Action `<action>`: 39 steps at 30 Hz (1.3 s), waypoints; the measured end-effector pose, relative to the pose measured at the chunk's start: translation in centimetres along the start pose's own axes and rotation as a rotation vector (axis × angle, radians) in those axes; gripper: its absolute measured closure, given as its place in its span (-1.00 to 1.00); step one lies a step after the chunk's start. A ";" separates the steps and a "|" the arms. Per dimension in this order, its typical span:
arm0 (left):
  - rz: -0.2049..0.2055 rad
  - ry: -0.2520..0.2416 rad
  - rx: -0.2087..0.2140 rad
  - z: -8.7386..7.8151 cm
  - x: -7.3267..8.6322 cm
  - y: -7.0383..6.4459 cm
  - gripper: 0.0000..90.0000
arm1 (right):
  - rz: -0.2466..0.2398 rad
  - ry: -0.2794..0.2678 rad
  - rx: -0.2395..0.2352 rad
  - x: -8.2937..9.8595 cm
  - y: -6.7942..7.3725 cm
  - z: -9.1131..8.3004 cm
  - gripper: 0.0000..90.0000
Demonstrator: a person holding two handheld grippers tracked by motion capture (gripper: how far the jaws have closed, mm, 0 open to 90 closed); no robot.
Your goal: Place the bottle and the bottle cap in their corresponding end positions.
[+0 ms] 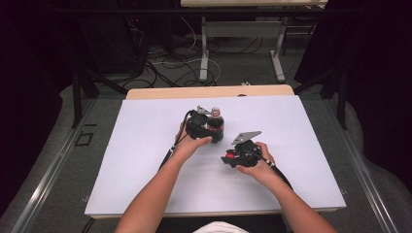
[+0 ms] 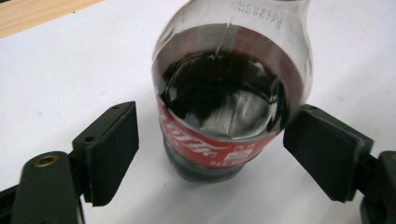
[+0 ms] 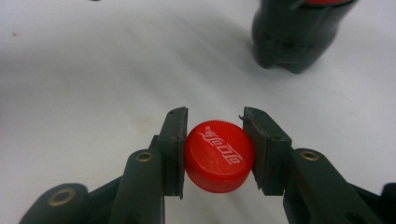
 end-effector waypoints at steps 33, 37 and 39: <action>-0.068 -0.021 0.009 -2.1 0.7 1.4 -0.97 | -0.086 0.025 -0.137 -0.2 2.9 4.1 -0.08; -0.067 -0.030 0.008 -2.4 0.7 1.6 -0.97 | -0.081 0.016 -0.127 -0.5 2.7 3.4 -0.16; -0.068 -0.034 0.017 -2.6 0.7 1.7 -0.97 | -0.081 -0.012 -0.125 -0.7 2.4 3.0 -0.17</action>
Point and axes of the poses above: each handheld gripper's, and its own axes: z roughly forward along the jaws, x roughly out of its underside, y roughly to its left, the point moved 3 cm from there along z, roughly forward along the jaws, and after that the axes turned 13 degrees about -x, right-handed, at the moved point
